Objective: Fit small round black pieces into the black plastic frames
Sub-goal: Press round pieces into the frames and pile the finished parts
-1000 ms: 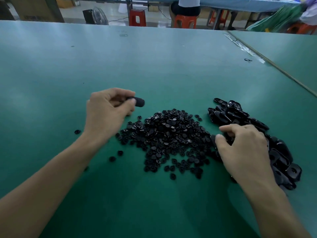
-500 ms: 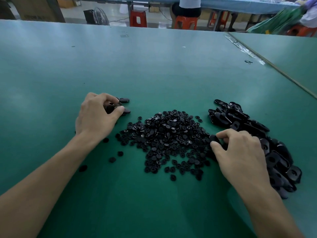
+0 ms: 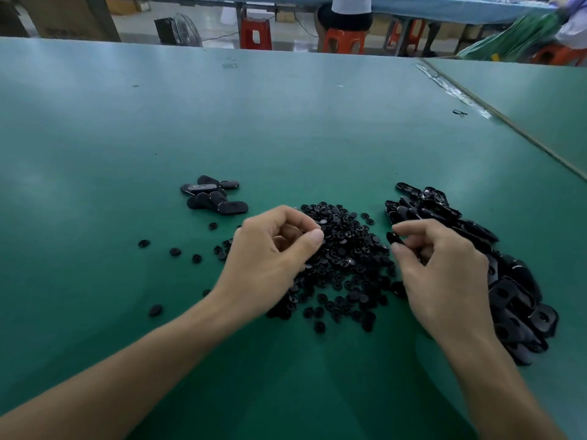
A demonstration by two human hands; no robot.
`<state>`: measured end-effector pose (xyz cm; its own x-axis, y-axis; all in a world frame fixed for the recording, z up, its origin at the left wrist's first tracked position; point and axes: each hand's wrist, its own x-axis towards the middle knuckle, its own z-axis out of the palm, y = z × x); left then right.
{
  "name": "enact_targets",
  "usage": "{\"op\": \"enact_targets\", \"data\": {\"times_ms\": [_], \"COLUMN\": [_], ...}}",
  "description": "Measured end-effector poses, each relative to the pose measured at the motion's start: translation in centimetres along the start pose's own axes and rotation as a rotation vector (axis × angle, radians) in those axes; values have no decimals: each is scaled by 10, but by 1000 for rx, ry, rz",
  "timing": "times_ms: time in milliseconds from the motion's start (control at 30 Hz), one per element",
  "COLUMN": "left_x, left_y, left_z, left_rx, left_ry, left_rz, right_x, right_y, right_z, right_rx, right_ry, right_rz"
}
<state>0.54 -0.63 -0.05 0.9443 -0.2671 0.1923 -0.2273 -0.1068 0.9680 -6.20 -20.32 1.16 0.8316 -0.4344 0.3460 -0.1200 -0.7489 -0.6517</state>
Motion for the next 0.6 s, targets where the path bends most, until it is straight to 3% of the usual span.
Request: {"op": "enact_targets", "data": {"times_ms": [67, 267, 467, 600], "left_x": [-6, -13, -11, -12], "left_y": [-3, -4, -5, -3], "left_z": [4, 6, 4, 3], "left_rx": [-34, -76, -87, -157], "left_ry": [-3, -95, -126, -127], "left_rz": [18, 29, 64, 50], "right_x": [0, -10, -15, -16], "right_y": [-4, -21, -27, -26], "right_z": [1, 13, 16, 14], "right_rx": [179, 619, 701, 578], "right_ry": [14, -245, -266, -244], "right_rz": [-35, -58, -59, -39]}}
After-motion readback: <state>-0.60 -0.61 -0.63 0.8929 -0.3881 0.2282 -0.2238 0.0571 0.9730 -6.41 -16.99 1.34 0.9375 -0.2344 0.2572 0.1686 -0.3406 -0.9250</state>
